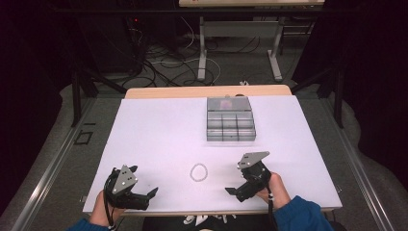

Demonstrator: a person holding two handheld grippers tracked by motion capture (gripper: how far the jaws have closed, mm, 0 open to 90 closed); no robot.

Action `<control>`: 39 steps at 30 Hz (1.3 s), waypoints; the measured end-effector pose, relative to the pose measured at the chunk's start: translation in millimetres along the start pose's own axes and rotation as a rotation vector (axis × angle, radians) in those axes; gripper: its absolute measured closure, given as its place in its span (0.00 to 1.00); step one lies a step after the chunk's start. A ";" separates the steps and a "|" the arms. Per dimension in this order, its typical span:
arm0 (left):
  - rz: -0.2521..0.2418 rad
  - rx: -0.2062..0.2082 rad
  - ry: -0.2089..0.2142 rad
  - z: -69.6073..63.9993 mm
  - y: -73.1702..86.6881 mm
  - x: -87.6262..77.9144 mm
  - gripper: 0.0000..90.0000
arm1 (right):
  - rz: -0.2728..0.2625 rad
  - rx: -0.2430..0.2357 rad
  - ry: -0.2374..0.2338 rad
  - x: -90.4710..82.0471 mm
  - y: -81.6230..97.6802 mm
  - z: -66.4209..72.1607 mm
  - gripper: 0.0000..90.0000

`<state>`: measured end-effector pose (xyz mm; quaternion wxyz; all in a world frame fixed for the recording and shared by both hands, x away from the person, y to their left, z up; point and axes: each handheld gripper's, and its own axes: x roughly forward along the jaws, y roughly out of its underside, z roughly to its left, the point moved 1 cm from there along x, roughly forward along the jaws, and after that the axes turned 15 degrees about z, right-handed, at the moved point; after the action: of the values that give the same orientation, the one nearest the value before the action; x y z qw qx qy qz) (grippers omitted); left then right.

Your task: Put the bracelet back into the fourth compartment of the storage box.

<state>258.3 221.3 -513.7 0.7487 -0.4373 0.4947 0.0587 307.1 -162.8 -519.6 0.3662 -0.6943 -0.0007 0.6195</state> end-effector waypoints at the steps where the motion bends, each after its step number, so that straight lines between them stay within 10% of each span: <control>1: 0.005 0.007 -0.007 -0.4 0.0 -1.2 0.02 | 0.000 0.000 0.000 0.0 0.0 0.0 0.00; 32: 0.003 0.016 0.009 1.1 1.2 -0.5 0.02 | 0.079 -0.080 -0.053 65.4 -60.9 2.1 0.00; 39: -0.003 0.013 0.005 0.6 1.4 0.1 0.02 | 0.081 0.003 -0.030 74.6 -65.4 -8.9 0.07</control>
<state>258.1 222.6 -514.6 0.7505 -0.4333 0.4962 0.0532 361.8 -85.5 -550.8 0.3419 -0.6840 0.0230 0.6440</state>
